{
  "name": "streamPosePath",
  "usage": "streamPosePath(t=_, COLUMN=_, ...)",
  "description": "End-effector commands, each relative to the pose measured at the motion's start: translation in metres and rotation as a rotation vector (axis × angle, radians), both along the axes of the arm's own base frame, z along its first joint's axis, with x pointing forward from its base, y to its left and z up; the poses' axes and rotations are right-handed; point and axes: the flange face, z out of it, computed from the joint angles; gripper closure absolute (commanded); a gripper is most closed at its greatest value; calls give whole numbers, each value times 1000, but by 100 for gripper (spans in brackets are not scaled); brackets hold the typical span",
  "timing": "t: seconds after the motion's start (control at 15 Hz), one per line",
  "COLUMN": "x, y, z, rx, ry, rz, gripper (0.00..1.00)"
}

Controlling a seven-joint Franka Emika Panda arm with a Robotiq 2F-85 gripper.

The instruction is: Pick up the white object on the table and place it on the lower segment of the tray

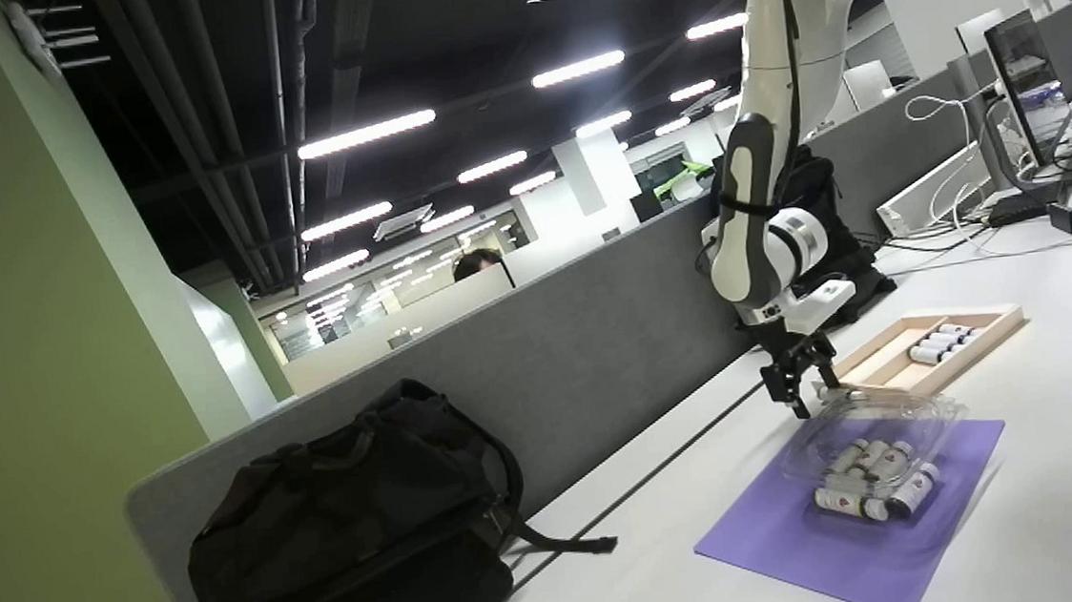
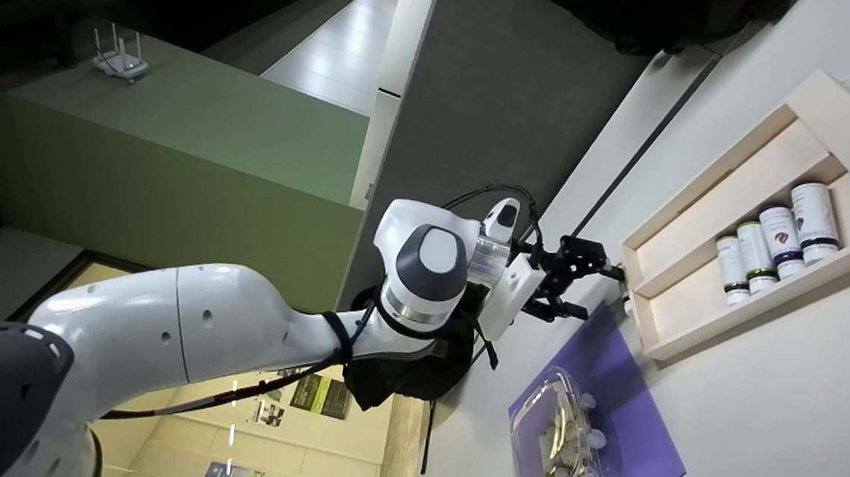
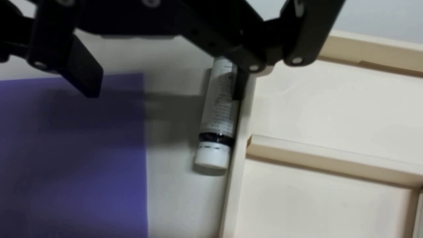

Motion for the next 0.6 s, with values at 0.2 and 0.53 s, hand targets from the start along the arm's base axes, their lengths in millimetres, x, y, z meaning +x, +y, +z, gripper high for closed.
streamPosePath(t=0.2, x=-19, y=-23, z=-5, rx=-16, ry=26, rz=-55, gripper=0)
streamPosePath(t=0.53, x=-39, y=-45, z=-26, rx=-15, ry=31, rz=-52, gripper=15)
